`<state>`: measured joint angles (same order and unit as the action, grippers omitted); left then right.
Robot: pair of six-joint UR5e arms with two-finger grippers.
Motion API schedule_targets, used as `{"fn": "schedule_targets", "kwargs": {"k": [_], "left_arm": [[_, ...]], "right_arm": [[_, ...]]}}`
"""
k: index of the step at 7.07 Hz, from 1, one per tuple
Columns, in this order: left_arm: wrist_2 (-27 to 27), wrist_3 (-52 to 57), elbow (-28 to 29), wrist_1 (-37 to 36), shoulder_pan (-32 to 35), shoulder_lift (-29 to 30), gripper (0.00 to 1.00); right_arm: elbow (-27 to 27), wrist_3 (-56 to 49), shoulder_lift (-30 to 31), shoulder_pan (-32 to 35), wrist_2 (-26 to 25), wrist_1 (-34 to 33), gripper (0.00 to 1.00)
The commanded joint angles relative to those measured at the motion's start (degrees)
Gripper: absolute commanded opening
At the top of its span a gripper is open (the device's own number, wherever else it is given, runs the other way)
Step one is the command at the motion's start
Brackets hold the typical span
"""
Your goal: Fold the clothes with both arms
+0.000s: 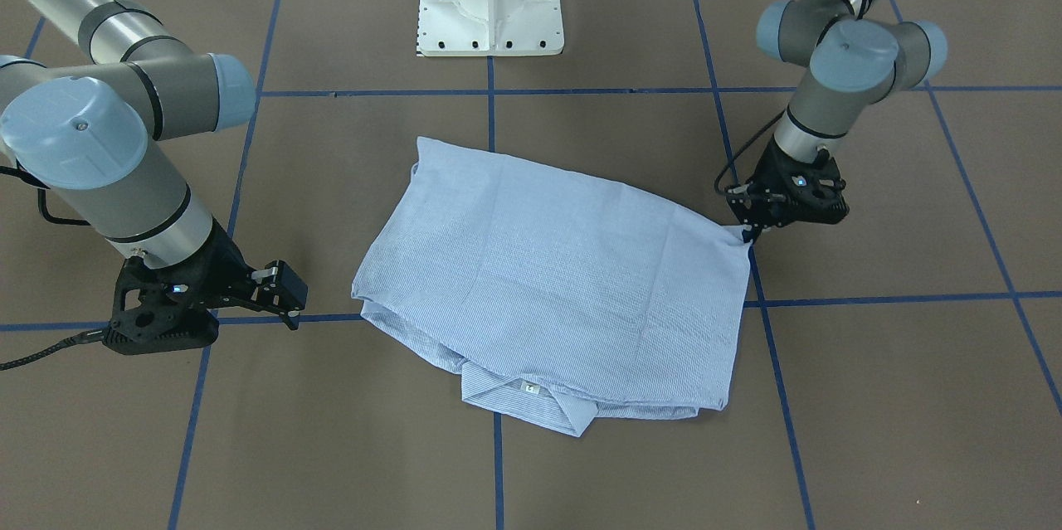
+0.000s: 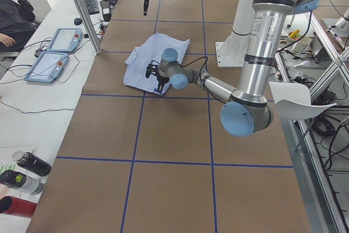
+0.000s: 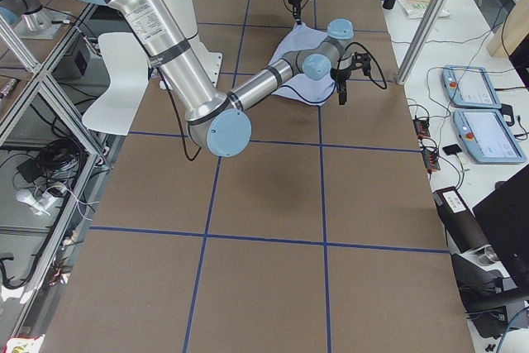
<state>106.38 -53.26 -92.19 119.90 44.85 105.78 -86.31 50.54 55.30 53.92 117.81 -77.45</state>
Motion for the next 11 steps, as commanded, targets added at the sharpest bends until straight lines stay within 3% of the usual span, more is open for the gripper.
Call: {"fn": "schedule_targets", "kwargs": {"k": [1, 4, 6, 7, 8, 10, 11], "left_arm": [[-1.6, 2.7, 17.4, 0.4, 6.1, 14.4, 0.00], [-6.1, 2.4, 36.9, 3.2, 7.4, 30.4, 0.00], [-6.1, 1.6, 38.8, 7.4, 8.8, 31.0, 0.03], [-5.8, 2.4, 38.1, 7.5, 10.2, 30.5, 0.95], [-3.7, 2.5, 32.1, 7.0, 11.4, 26.9, 1.00], [7.3, 2.5, 23.1, 7.2, 13.1, 20.3, 1.00], [7.4, 2.4, 20.2, 7.2, 13.0, 17.9, 1.00]], "right_arm": [[0.0, 0.0, -0.1, -0.1, 0.0, -0.1, 1.00], [-0.4, 0.1, 0.0, -0.1, -0.2, -0.1, 1.00], [-0.9, 2.1, -0.4, -1.1, -0.3, -0.1, 1.00], [-0.8, 5.9, -1.3, -2.7, -0.7, -0.2, 1.00], [-0.7, 10.5, -3.3, -5.2, -3.2, -0.6, 1.00], [-0.8, 24.5, -4.3, -10.9, -6.3, -0.8, 0.99], [-0.9, 30.5, -4.3, -14.4, -9.2, -0.6, 0.99]]}}
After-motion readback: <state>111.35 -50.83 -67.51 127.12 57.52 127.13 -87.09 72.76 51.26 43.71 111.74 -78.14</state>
